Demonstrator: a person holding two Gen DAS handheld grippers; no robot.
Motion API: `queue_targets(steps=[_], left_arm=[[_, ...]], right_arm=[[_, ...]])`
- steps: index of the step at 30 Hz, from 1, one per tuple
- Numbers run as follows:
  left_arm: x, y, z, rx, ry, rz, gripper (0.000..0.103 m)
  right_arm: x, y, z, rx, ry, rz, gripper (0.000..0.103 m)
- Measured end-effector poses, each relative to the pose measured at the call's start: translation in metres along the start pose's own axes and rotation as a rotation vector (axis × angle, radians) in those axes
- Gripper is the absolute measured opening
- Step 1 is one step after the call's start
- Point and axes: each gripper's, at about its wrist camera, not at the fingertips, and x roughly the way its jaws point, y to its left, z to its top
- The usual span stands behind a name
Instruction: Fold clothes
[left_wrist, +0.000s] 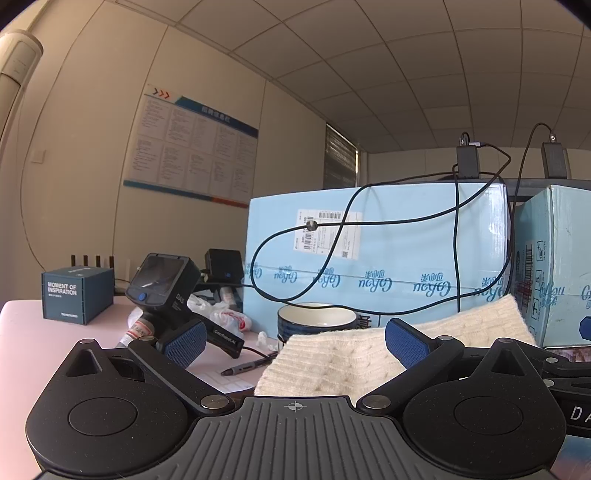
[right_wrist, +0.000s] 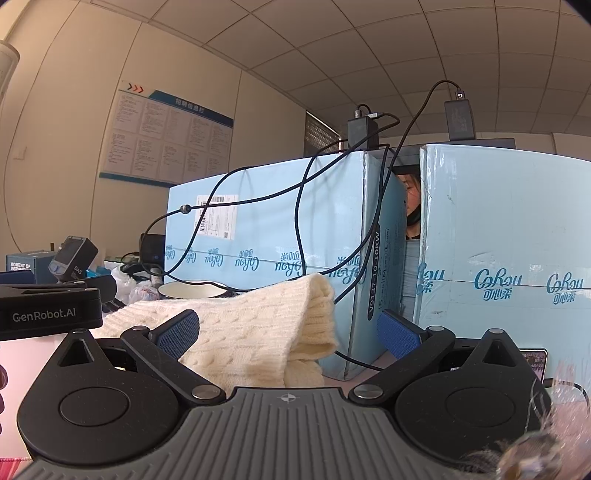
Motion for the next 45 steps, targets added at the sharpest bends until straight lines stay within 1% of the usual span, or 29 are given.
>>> queue_targets(steps=[45], left_arm=[[0.0009, -0.0007, 0.0003, 0.003, 0.002, -0.005, 0.103]], right_arm=[[0.0016, 0.0021, -0.0012, -0.011, 0.012, 0.010, 0.103]])
